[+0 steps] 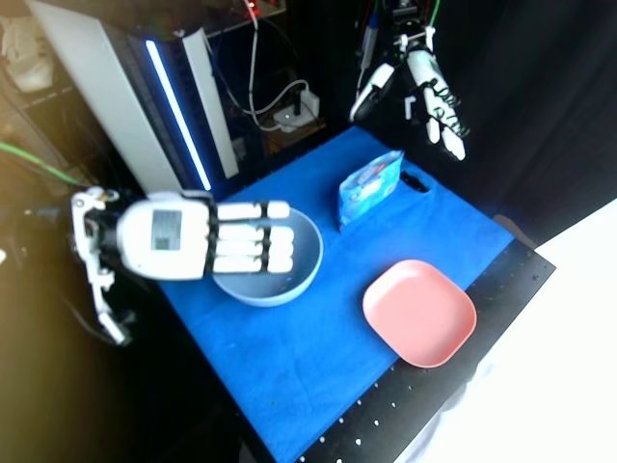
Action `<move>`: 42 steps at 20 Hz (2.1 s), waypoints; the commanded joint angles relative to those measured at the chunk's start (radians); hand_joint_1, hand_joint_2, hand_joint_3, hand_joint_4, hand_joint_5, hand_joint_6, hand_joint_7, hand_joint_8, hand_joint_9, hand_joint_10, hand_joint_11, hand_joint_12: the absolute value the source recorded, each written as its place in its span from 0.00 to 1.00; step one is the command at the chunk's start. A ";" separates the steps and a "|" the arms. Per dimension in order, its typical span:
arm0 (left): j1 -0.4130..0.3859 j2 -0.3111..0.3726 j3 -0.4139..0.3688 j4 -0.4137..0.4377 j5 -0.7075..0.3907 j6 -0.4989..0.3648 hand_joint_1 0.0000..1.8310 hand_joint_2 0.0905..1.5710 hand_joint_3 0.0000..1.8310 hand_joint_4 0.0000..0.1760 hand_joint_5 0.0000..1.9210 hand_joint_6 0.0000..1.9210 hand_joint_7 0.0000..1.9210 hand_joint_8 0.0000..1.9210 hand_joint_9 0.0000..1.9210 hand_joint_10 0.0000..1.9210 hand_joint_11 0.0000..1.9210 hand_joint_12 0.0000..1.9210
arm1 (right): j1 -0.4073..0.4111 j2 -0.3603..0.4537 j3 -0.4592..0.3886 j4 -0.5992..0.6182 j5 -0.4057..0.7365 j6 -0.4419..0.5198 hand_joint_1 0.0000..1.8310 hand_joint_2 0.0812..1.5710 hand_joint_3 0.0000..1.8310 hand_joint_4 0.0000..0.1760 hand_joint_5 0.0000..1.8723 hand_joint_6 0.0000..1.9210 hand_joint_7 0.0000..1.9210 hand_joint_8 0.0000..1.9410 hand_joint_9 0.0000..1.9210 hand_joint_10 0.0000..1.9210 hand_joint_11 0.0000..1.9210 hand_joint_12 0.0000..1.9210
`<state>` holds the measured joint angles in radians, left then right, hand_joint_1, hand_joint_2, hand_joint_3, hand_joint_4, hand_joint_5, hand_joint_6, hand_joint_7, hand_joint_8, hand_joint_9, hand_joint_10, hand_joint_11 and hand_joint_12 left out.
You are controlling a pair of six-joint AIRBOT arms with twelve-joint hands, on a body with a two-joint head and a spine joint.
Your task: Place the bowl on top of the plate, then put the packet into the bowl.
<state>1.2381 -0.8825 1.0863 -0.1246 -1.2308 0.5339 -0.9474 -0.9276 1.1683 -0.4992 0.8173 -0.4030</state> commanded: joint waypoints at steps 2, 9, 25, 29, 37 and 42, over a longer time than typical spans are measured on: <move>-0.009 -0.006 0.002 -0.020 -0.116 -0.004 0.36 0.54 0.01 0.54 0.04 0.00 0.01 0.00 0.00 0.00 0.02 0.01 | 0.032 -0.018 0.013 0.001 0.042 0.003 0.26 0.60 0.00 0.23 0.07 0.00 0.09 0.00 0.09 0.01 0.09 0.06; -0.009 -0.016 0.009 -0.025 -0.115 -0.013 0.35 0.55 0.00 0.48 0.05 0.00 0.02 0.00 0.01 0.00 0.04 0.02 | 0.109 -0.085 0.069 -0.091 -0.076 0.003 0.46 0.64 0.00 0.00 0.29 0.01 0.31 0.00 0.34 0.01 0.13 0.43; -0.005 -0.030 0.011 -0.029 -0.123 -0.023 0.37 0.56 0.00 0.24 0.05 0.00 0.03 0.00 0.03 0.01 0.06 0.03 | 0.157 -0.108 0.083 -0.090 -0.080 0.003 0.51 0.63 0.48 0.00 0.32 1.00 0.60 1.00 0.66 1.00 0.61 1.00; -0.001 -0.030 0.011 -0.030 -0.126 -0.027 0.37 0.56 0.00 0.31 0.05 0.00 0.03 0.00 0.02 0.00 0.04 0.02 | 0.172 -0.106 0.084 -0.063 -0.039 0.003 0.50 0.68 0.41 0.00 0.29 1.00 0.61 1.00 0.70 1.00 0.72 1.00; 0.002 -0.031 0.011 -0.030 -0.130 -0.028 0.36 0.56 0.00 0.36 0.06 0.00 0.03 0.00 0.02 0.00 0.03 0.02 | 0.213 -0.105 0.089 -0.022 0.041 0.003 0.51 0.61 0.51 0.00 0.33 1.00 0.65 1.00 0.76 1.00 0.77 1.00; 0.002 -0.032 0.012 -0.031 -0.132 -0.028 0.33 0.57 0.00 0.35 0.06 0.00 0.03 0.00 0.02 0.00 0.03 0.02 | 0.271 -0.118 0.117 -0.015 0.042 0.002 0.38 0.92 0.09 0.00 0.51 1.00 0.67 1.00 0.75 1.00 0.77 1.00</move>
<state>1.2446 -0.9085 1.0950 -0.1417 -1.2373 0.5144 -0.6880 -1.0447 1.2877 -0.5560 0.7544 -0.4011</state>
